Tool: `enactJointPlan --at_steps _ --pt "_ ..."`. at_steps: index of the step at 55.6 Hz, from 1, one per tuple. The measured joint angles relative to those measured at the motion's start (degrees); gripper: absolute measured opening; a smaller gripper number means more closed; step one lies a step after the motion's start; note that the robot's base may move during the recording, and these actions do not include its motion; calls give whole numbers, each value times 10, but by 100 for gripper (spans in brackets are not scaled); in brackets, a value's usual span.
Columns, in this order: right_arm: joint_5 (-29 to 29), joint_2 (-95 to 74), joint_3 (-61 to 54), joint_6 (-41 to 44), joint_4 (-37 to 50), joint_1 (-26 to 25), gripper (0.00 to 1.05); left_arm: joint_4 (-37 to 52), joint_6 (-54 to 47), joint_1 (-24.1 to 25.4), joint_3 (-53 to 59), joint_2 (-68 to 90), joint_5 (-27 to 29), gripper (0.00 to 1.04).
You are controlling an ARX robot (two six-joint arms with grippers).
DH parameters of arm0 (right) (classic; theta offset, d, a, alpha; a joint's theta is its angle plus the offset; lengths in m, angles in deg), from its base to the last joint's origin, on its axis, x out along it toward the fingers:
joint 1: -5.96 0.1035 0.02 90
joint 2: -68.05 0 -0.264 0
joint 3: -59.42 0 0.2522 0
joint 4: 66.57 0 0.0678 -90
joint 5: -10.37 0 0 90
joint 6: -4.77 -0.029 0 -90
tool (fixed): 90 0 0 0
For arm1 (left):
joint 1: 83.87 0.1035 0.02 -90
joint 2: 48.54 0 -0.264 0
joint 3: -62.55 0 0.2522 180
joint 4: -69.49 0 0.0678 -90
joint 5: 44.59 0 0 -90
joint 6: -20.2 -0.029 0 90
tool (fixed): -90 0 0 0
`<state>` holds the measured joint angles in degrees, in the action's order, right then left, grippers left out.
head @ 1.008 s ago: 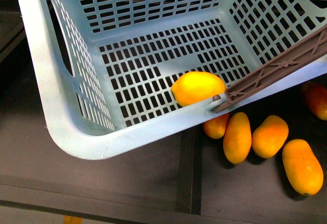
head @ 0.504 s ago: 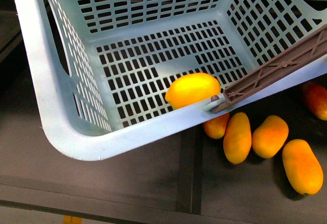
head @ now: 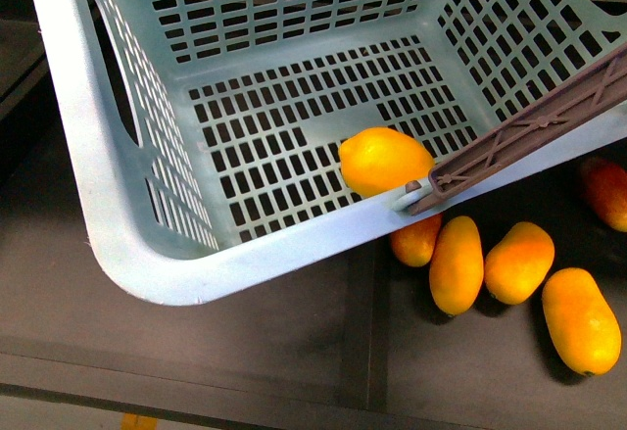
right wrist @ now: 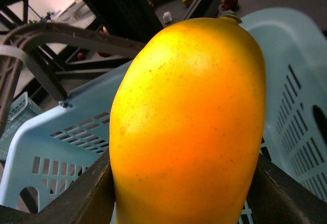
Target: Pick lemon and mango into basket
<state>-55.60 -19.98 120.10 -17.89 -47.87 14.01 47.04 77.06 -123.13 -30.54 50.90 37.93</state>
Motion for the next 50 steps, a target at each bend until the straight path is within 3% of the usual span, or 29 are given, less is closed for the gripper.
enactJointPlan --at_steps 11,24,29,33,50 --pt "-29 6 -1 24 -46 -12 97 0 0 0 0 0 0 4" --pt "-81 103 -31 60 -129 -74 96 0 3 0 2 1 1 4" --pt "-192 154 -83 127 -39 -81 85 0 1 0 2 1 2 4" --pt "-233 183 -127 165 32 -81 74 0 1 0 2 1 2 4" --pt "-238 272 -286 217 92 -81 22 0 2 0 2 1 0 4"
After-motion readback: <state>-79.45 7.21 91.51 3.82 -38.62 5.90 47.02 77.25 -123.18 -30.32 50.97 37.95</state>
